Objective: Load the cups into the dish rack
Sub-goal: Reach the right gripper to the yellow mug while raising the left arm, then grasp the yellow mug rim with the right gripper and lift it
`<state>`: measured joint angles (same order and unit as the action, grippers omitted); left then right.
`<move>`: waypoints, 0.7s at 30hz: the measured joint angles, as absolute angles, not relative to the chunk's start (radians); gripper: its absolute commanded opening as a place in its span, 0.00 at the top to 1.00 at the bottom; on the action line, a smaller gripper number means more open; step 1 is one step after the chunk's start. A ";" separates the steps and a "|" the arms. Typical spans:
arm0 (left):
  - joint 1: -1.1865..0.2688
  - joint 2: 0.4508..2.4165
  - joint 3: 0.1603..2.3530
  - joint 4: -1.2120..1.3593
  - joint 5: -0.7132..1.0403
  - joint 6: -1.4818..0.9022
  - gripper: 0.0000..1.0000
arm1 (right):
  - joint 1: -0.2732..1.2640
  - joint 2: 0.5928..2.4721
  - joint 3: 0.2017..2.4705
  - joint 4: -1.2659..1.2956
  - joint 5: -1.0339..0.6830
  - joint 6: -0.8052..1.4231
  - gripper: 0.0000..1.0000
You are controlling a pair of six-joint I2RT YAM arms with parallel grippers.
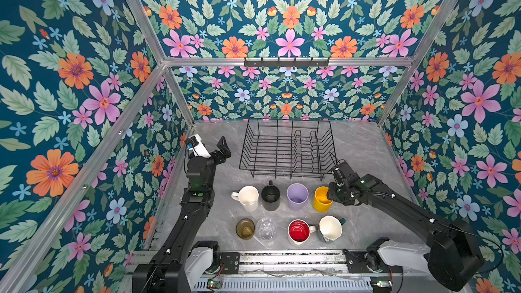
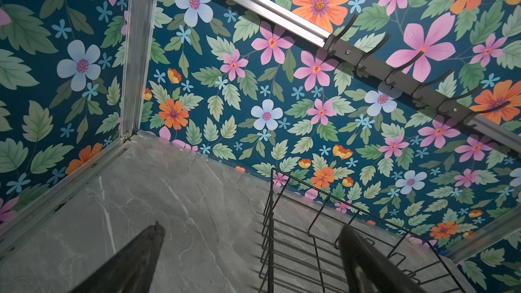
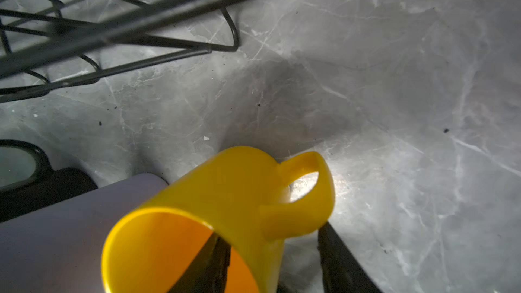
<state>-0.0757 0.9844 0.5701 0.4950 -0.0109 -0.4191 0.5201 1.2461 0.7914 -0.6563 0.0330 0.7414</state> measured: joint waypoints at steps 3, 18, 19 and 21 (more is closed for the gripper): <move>-0.076 0.984 0.567 0.495 -0.009 -0.419 0.00 | 0.524 1.266 0.786 -0.641 0.044 0.752 0.60; -0.076 1.010 0.573 0.501 0.015 -0.442 0.00 | 0.526 1.230 0.769 -0.662 0.117 0.741 1.00; -0.076 1.010 0.574 0.501 0.015 -0.442 0.00 | 0.525 1.224 0.769 -0.667 0.125 0.736 1.00; -0.076 1.010 0.574 0.501 0.016 -0.442 0.00 | 0.524 1.207 0.769 -0.686 0.138 0.727 1.00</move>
